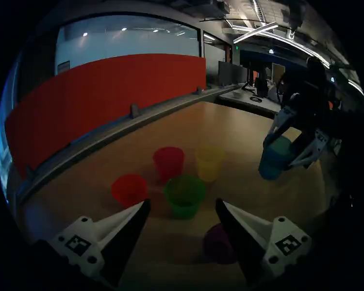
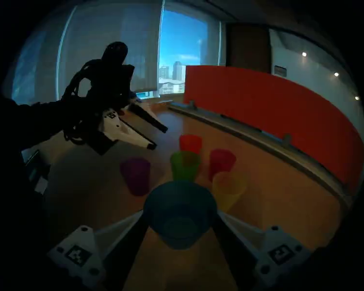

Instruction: Pour water

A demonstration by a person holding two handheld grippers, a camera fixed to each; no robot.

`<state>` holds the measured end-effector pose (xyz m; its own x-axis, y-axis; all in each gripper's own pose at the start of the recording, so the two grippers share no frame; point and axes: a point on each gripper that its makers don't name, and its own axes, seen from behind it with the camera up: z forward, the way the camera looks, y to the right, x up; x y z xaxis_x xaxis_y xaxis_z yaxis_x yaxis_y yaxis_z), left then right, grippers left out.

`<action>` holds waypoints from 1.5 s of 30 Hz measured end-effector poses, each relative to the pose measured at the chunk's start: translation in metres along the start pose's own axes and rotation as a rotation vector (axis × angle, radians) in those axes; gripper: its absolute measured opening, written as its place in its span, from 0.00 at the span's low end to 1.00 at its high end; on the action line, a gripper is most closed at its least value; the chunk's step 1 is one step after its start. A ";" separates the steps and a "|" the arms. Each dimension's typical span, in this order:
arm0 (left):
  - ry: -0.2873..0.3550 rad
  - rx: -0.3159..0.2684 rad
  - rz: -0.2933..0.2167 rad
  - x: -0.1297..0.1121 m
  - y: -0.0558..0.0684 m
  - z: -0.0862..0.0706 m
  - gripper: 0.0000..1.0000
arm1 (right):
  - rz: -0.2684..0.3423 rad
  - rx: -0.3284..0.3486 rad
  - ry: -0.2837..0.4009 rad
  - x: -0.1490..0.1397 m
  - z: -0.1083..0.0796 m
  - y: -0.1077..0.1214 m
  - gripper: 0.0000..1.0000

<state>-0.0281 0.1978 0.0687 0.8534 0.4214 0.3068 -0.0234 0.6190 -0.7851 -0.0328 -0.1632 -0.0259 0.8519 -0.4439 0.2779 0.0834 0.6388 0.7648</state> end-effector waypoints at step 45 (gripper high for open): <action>-0.160 -0.033 0.023 -0.025 0.004 0.078 1.00 | 0.017 -0.023 0.019 0.003 -0.011 0.022 0.90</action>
<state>-0.0899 0.2415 0.1003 0.7591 0.5369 0.3682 -0.0228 0.5871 -0.8092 -0.0231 -0.1438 -0.0148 0.8627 -0.4212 0.2798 0.0804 0.6605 0.7465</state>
